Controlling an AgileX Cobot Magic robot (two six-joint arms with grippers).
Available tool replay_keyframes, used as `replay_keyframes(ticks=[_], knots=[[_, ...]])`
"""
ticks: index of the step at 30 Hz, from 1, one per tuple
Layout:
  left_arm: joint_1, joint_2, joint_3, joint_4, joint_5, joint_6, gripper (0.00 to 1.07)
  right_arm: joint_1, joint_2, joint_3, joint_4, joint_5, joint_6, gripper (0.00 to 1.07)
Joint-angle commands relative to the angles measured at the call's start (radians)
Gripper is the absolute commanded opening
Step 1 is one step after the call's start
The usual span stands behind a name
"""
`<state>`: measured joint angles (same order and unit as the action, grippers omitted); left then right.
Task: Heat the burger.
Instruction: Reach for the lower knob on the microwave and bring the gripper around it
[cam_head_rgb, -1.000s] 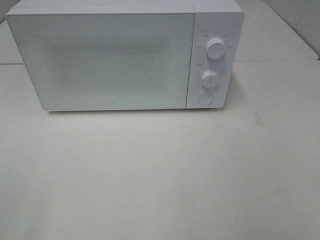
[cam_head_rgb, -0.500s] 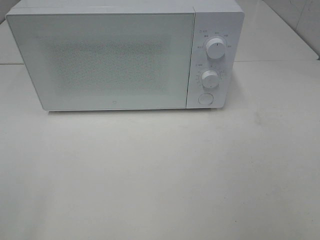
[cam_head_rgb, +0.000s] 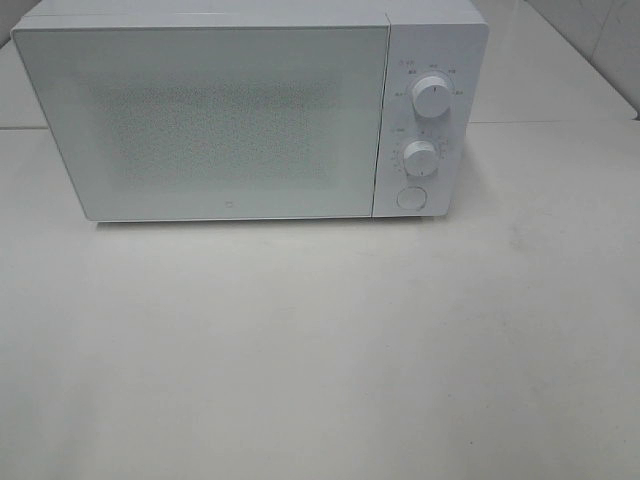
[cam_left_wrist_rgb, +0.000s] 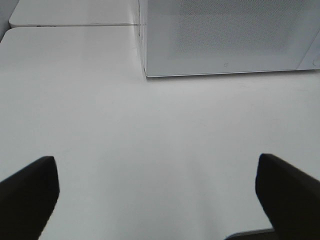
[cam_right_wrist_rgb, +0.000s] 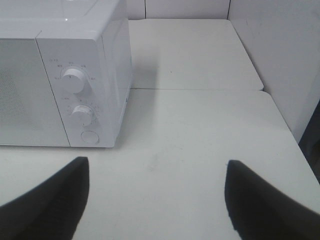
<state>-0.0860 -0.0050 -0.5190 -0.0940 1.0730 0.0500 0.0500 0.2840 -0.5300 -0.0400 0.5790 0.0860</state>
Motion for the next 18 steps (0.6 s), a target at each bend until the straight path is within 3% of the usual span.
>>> replay_keyframes(ticks=[1, 18], knots=[[0.000, -0.023, 0.003, 0.000, -0.006, -0.007, 1.00, 0.000, 0.056, -0.007, 0.003, -0.076, 0.009, 0.74], [0.000, -0.023, 0.003, 0.000, -0.006, -0.007, 1.00, 0.000, 0.397, -0.007, 0.003, -0.350, 0.009, 0.74]])
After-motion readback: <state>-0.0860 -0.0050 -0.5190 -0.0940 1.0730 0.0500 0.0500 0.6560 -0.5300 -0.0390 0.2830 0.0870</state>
